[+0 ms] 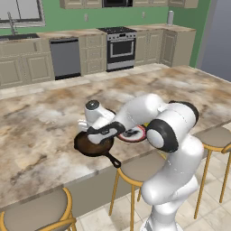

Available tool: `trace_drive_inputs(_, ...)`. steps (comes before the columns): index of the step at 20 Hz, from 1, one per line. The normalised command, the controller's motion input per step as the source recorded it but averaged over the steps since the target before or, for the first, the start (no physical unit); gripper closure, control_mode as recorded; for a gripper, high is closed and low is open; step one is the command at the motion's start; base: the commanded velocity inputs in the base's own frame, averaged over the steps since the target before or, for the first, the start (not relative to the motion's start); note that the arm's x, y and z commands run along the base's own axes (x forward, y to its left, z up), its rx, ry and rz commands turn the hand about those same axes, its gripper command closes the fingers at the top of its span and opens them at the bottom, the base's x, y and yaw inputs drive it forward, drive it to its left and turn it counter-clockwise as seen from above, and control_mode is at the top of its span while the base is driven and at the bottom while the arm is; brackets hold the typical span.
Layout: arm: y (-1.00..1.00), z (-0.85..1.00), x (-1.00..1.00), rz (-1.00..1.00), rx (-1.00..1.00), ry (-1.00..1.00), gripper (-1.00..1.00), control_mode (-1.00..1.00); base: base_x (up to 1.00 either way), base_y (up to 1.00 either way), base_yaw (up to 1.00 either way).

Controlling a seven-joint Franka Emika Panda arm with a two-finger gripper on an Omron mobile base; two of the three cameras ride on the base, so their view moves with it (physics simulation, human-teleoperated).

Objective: Pick up the pan with the steak in it and place it on the dining table. Then place the steak on the plate.

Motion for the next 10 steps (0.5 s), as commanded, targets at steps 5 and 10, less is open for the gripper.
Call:
trace_drive_inputs(5,-0.7,0.38,-0.31,-0.09,0.05,-0.03,1.0,-1.0,0.0,0.0,0.0)
trace_drive_inputs(10,-0.92,0.16,-0.06,-0.08,0.06,-0.01,1.0,-1.0,0.0,0.0,0.0)
